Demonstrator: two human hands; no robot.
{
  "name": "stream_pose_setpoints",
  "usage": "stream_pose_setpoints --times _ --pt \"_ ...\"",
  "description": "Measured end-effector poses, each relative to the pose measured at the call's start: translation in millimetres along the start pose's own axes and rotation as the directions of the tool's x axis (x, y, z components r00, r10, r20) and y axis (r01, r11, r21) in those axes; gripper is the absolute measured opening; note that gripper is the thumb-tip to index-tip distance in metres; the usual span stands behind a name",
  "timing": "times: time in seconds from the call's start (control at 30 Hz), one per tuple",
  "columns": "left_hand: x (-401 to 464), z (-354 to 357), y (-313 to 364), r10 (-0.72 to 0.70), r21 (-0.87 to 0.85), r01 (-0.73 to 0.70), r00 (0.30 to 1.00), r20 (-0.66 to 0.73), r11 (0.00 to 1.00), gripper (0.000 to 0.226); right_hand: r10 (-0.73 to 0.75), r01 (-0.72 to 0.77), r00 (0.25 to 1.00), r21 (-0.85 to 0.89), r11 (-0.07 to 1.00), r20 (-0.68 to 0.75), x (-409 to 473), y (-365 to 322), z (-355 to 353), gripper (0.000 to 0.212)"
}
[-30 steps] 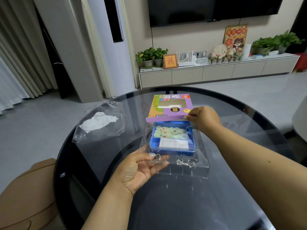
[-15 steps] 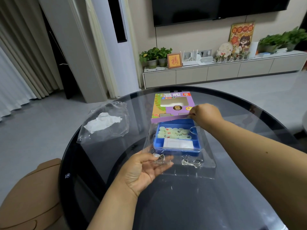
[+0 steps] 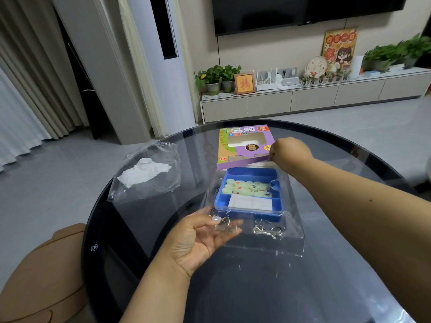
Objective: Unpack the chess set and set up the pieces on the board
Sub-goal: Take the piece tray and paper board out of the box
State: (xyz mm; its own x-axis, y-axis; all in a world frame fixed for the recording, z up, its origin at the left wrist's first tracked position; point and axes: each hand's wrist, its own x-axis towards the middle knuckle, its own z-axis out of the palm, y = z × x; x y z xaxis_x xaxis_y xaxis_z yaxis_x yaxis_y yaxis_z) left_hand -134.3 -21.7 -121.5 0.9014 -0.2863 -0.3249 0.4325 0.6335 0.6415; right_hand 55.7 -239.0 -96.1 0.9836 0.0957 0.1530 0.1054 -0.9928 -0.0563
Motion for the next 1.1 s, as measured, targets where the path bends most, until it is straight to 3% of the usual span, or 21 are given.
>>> stream_pose_setpoints --times 0.23,0.33,0.47,0.57,0.7,0.83,0.9,1.0,1.1 --pt "-3 -3 2 -0.023 0.035 0.023 1.0 0.02 0.999 0.058 0.133 -0.133 0.991 -0.011 0.991 0.031 8 29 7 0.02" --pt "-2 -8 5 -0.004 0.029 0.004 1.0 0.012 1.0 0.059 0.105 -0.102 0.993 -0.061 0.993 0.047 9 43 15 0.024" --pt "2 -16 8 0.066 -0.006 -0.066 0.997 -0.036 0.998 0.095 0.08 -0.08 0.996 -0.004 0.997 0.043 8 49 26 0.039" --pt "5 -17 9 0.094 -0.042 -0.096 0.994 -0.057 0.994 0.082 0.03 -0.031 0.997 0.005 1.0 0.066 2 45 36 0.057" --pt "9 -17 9 0.111 -0.027 -0.115 0.987 -0.118 0.993 0.054 -0.058 0.061 0.995 -0.027 0.998 0.087 2 48 45 0.053" --pt "13 -18 7 0.188 0.081 -0.174 0.96 -0.21 0.981 0.061 -0.091 0.089 0.995 0.042 0.995 0.041 2 70 45 0.054" --pt "16 -21 6 0.245 0.144 -0.211 0.927 -0.283 0.967 0.067 -0.032 0.032 0.999 0.056 0.998 -0.005 3 82 45 0.049" --pt "20 -22 4 0.319 0.294 -0.22 0.88 -0.352 0.93 0.076 0.072 -0.08 0.992 -0.075 0.994 -0.104 3 86 43 0.043" --pt "22 -21 0 0.419 0.532 -0.178 0.827 -0.375 0.828 0.075 0.009 -0.023 0.994 -0.137 0.99 -0.106 2 72 50 0.056"
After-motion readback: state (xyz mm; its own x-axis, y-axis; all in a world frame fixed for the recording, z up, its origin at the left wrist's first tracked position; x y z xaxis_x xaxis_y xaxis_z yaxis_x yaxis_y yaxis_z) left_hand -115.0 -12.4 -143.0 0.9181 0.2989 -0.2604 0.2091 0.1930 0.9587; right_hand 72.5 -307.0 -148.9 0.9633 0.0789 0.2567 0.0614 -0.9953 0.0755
